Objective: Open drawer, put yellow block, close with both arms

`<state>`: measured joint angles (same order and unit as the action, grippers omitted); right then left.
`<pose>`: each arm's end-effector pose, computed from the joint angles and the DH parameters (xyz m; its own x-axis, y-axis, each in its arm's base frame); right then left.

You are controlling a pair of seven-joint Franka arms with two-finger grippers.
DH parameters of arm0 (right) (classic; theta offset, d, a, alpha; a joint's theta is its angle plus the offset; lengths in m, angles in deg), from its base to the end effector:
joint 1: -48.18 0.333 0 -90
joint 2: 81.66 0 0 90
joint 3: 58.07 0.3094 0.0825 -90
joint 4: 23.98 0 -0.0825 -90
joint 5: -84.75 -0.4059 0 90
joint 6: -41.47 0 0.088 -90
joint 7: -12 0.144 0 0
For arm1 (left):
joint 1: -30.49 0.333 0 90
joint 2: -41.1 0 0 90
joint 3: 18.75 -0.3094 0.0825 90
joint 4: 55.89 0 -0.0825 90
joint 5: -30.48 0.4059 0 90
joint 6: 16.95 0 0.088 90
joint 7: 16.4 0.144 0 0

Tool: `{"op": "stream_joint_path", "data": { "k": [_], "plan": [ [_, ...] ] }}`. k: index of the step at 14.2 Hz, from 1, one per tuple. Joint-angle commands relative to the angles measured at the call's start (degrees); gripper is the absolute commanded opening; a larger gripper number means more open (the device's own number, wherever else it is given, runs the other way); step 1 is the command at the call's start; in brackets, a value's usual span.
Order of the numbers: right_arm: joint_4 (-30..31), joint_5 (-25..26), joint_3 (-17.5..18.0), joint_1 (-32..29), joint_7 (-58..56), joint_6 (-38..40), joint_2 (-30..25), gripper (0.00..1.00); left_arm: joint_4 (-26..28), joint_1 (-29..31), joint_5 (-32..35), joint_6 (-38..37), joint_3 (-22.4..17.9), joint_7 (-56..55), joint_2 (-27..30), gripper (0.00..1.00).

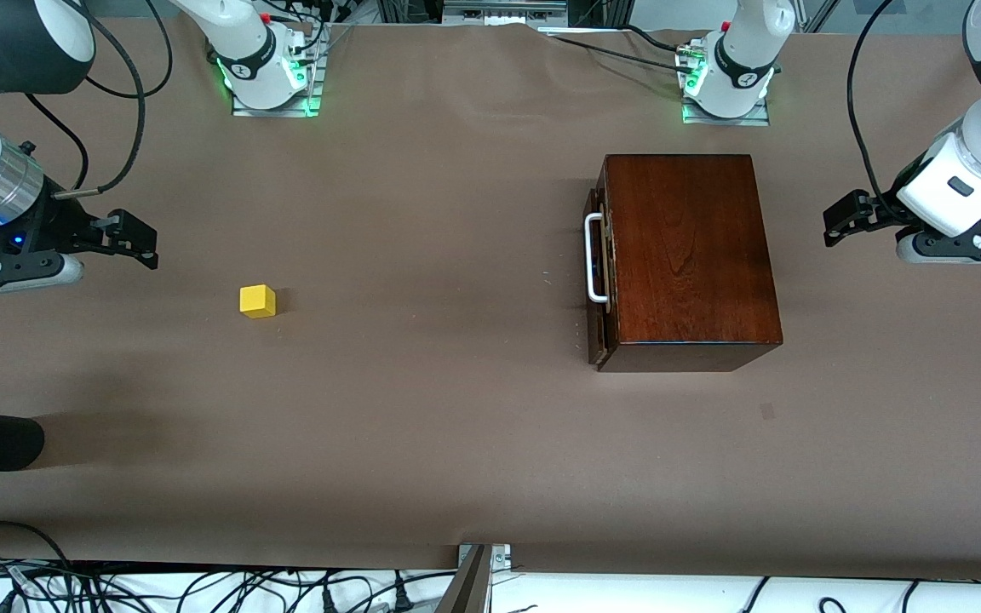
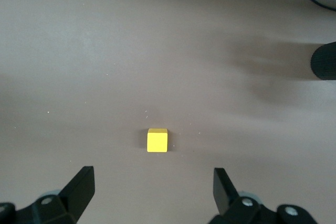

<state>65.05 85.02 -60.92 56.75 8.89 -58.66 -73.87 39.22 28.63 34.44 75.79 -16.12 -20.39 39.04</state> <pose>0.6294 0.0640 0.5235 0.9863 0.1550 0.0572 0.1544 -0.9879 0.0145 0.5822 -0.0357 0.5204 0.9973 -0.0121 -0.0725 -0.0173 -0.9972 -0.0721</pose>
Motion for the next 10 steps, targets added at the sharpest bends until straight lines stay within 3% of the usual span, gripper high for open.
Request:
{"op": "stream_joint_path", "data": {
  "k": [1, 10],
  "plan": [
    [-1.3, 0.7, 0.1, 0.1, 0.1, 0.9, 0.1, 1.00, -2.0, 0.3, -1.1, -1.6, 0.1, 0.6, -0.8, 1.00],
    [-1.3, 0.8, 0.0, 0.0, -0.4, 0.9, 0.2, 1.00, -2.0, -0.2, -1.1, -1.6, 0.1, 0.2, -0.8, 1.00]
  ]
}}
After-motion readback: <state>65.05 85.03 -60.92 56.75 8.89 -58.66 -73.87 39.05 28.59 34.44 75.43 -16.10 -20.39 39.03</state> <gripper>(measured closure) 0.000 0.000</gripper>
